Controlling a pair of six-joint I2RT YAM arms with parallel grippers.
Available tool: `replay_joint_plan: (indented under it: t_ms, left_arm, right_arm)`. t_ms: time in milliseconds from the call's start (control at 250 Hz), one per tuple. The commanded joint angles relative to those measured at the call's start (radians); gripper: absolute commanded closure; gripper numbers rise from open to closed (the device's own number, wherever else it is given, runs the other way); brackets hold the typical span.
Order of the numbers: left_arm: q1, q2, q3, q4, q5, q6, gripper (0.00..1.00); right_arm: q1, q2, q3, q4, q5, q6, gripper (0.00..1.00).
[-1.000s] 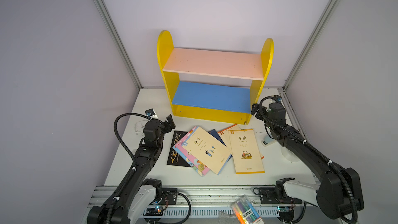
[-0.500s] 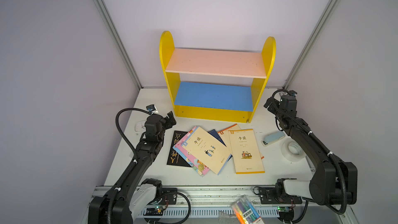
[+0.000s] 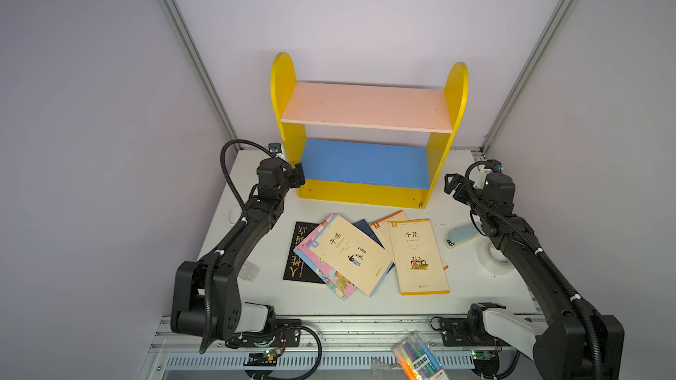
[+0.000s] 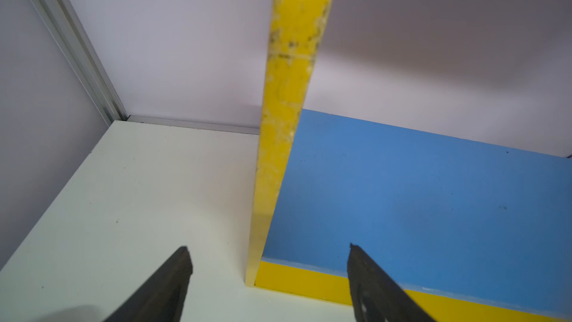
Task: Stacking books/files
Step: Rotate the bookshelf at the top-center of the table.
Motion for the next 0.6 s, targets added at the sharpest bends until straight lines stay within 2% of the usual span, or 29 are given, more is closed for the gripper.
replay_joint_plan:
  t_ms: [0, 104, 276, 595]
  left_arm:
    - [0.001, 0.047, 0.026, 0.095, 0.019, 0.044, 0.2]
    - [0.001, 0.082, 0.025, 0.157, 0.016, 0.038, 0.28]
    - [0.001, 0.11, 0.017, 0.23, 0.02, 0.038, 0.52]
    - [-0.024, 0.069, -0.028, 0.268, 0.037, 0.022, 0.93]
  right_arm:
    - [0.006, -0.031, -0.013, 0.005, -0.111, -0.051, 0.02]
    - [0.008, -0.047, -0.02, 0.011, -0.166, -0.063, 0.02]
    - [0.018, -0.043, -0.018, 0.031, -0.219, -0.062, 0.02]
    - [0.038, -0.02, -0.004, 0.042, -0.218, -0.068, 0.02]
